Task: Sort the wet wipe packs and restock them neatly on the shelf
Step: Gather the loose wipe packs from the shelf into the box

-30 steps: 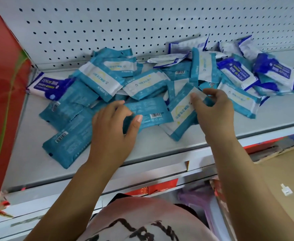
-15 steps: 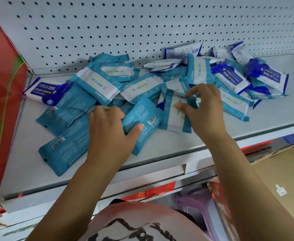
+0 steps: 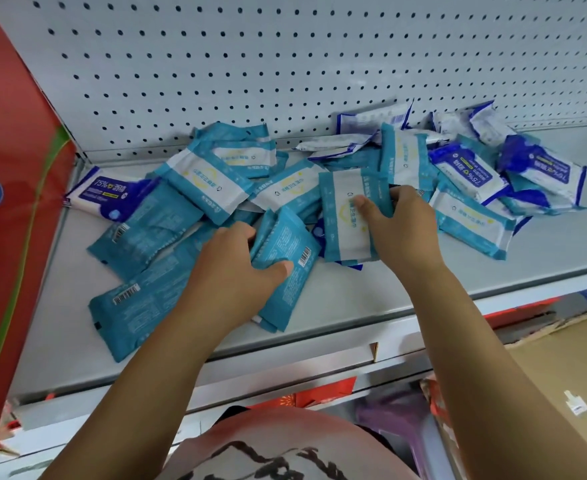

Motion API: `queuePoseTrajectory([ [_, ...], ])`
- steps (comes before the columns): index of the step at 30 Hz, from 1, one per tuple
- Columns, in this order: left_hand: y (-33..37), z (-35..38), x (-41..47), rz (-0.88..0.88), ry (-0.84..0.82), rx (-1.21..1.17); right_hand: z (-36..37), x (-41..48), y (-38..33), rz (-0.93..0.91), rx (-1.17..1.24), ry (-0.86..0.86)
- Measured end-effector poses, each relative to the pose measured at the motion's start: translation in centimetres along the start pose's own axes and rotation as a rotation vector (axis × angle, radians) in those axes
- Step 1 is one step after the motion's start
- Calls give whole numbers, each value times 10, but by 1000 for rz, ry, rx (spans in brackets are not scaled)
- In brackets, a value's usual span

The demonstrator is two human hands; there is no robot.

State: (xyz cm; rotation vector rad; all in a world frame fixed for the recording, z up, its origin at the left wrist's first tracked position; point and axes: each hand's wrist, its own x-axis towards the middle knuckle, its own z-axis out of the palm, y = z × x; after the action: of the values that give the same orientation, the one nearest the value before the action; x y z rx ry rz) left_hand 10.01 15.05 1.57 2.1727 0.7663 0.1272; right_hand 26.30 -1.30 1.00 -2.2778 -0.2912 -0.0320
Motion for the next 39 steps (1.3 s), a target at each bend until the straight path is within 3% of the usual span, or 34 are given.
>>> queuePoseTrajectory([
  [7, 19, -21, 14, 18, -21, -394, -26, 9, 6, 56, 65, 23],
  [10, 39, -28, 43, 114, 51, -386, -39, 28, 2, 82, 165, 92],
  [14, 60, -18, 85, 181, 5, -205, -50, 72, 1, 113, 145, 149],
  [20, 60, -2, 102, 178, 15, 61, -49, 109, 7, 156, -207, 21],
  [24, 59, 1, 101, 171, -2, 140, -49, 114, 4, 157, -86, -38],
  [31, 55, 1, 94, 157, -46, 75, -46, 105, 1, 91, -48, -13],
  [39, 50, 11, 72, 240, 150, -165, -49, 75, -10, -58, 99, 144],
])
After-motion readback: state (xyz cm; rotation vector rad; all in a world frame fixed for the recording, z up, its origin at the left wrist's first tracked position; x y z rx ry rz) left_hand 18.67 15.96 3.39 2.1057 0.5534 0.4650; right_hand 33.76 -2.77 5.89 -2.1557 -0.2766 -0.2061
